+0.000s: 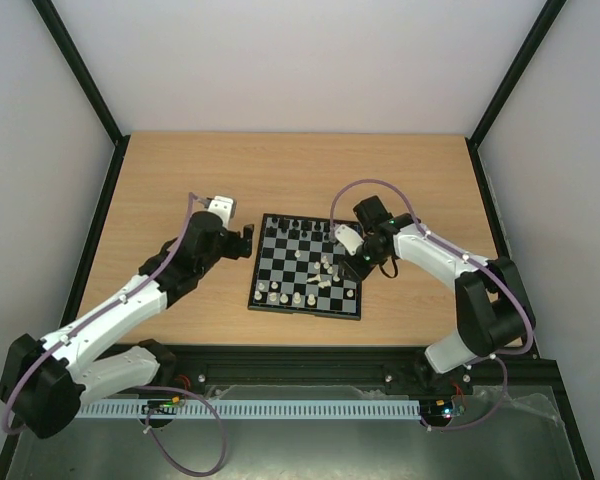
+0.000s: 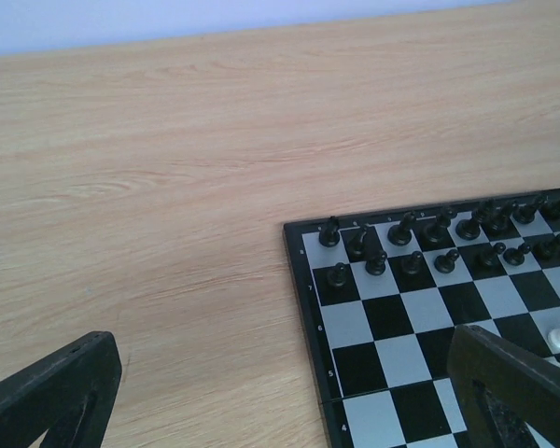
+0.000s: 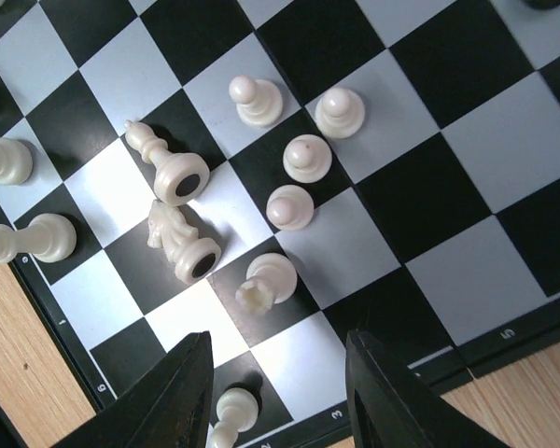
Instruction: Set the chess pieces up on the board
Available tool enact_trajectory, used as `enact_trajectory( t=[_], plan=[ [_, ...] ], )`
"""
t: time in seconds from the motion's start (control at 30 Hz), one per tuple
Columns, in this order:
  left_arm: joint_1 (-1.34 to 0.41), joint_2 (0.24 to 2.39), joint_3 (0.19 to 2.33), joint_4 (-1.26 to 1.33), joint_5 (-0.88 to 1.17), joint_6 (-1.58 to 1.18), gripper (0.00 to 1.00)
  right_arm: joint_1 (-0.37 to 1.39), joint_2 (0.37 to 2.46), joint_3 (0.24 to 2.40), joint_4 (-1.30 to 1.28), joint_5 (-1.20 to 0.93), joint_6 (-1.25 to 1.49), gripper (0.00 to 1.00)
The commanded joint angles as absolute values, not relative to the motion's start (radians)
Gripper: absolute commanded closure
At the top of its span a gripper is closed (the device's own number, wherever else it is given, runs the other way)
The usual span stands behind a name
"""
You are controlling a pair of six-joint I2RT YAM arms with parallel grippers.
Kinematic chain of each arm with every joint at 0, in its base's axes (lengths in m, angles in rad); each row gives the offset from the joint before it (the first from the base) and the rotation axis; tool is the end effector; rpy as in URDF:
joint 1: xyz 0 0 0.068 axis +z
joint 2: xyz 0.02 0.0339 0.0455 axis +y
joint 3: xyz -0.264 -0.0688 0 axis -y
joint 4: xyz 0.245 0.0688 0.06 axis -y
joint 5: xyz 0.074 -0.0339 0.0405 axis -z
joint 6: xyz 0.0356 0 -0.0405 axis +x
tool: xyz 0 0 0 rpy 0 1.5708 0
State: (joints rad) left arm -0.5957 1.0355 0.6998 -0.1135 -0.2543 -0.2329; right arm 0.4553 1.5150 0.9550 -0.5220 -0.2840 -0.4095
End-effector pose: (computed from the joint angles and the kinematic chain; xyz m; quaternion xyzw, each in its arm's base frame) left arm 0.1988 -0.1239 0.2694 0.0852 0.8384 -0.1141 0.5262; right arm 0.2610 0.1389 0.2023 -0.4336 0.8578 0.1428 0.2363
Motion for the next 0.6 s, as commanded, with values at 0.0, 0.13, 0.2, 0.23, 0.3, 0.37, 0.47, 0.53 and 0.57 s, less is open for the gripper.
enact_trajectory(
  t=[0.0, 0.13, 0.2, 0.23, 0.3, 0.37, 0.47, 0.53, 0.57],
  plan=[
    [-0.577, 1.110, 0.734, -0.086, -0.178, -0.210, 0.01, 0.481, 1.551, 0.950, -0.543, -0.281, -0.395, 0.60],
    [-0.576, 1.176, 0.784, -0.124, -0.156, -0.127, 0.01, 0.500, 1.588, 0.962, -0.529, -0.275, -0.383, 0.63],
    [-0.575, 1.154, 0.750, -0.079, -0.186, -0.128, 0.01, 0.506, 1.612, 0.970, -0.526, -0.271, -0.376, 0.68],
    [-0.575, 1.140, 0.731, -0.059, -0.209, -0.138, 0.01, 0.508, 1.620, 0.974, -0.526, -0.270, -0.373, 0.72],
    [-0.574, 1.129, 0.724, -0.062, -0.237, -0.161, 0.01, 0.509, 1.629, 0.978, -0.522, -0.269, -0.367, 0.76],
    [-0.575, 1.132, 0.728, -0.074, -0.248, -0.174, 0.01, 0.509, 1.630, 0.976, -0.514, -0.267, -0.360, 0.76],
    [-0.575, 1.145, 0.730, -0.070, -0.179, -0.157, 0.01, 0.509, 1.632, 0.977, -0.507, -0.267, -0.352, 0.77],
    [-0.574, 1.161, 0.733, -0.072, -0.140, -0.149, 0.01, 0.509, 1.629, 0.977, -0.502, -0.264, -0.348, 0.75],
    [-0.575, 1.166, 0.735, -0.072, -0.134, -0.149, 0.01, 0.509, 1.627, 0.977, -0.498, -0.261, -0.346, 0.74]
  ],
)
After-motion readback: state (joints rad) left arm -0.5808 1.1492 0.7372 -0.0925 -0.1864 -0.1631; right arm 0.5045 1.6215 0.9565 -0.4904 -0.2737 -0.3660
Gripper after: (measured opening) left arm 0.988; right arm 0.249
